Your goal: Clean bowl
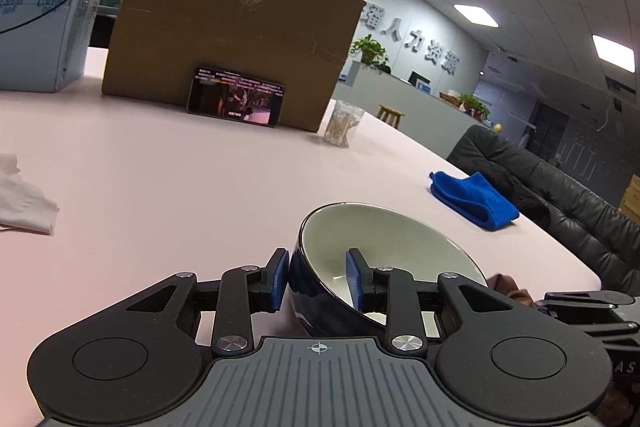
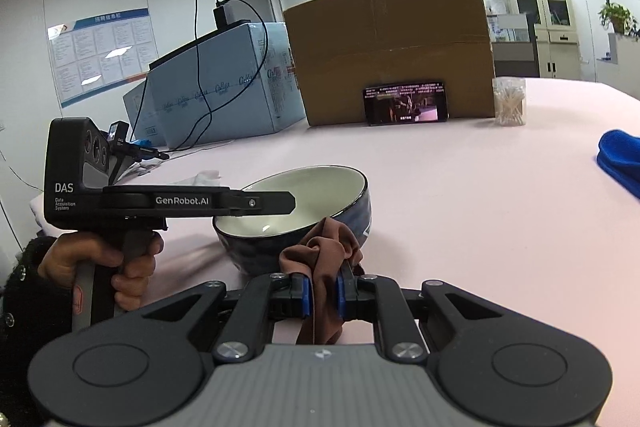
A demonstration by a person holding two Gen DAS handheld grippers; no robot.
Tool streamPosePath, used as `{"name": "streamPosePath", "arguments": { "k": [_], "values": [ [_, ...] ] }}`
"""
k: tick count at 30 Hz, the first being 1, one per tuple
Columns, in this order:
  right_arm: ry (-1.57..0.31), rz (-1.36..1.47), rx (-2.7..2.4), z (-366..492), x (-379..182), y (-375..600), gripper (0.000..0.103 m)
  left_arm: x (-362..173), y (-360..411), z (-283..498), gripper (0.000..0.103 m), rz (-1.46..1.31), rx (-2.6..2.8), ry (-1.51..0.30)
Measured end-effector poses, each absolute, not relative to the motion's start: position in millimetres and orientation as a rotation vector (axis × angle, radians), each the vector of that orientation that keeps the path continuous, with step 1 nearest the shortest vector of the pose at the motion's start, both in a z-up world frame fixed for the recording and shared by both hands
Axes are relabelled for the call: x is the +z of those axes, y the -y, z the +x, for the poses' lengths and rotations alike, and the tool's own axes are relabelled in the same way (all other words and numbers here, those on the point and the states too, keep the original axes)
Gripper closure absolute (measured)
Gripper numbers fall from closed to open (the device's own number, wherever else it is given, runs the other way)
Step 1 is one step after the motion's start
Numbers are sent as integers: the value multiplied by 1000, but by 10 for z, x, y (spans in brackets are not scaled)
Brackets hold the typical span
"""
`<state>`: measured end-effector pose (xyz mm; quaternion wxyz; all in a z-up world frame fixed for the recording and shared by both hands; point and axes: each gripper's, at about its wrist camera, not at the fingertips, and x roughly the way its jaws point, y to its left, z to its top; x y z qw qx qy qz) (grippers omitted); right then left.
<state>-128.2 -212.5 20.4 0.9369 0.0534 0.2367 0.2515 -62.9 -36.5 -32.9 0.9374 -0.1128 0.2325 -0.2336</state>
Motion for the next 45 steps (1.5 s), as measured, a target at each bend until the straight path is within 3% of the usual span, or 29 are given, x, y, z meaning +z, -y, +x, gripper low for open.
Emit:
{"name": "streamPosePath", "arguments": {
  "k": [3,45],
  "values": [
    [-474,122,478,-1157,212,2123,88,-333,356,-618,69,-233,-453,-475],
    [-460,163,541,-1209,226,2076,88,-346,378,-646,69,-226,-448,-463]
  ]
}}
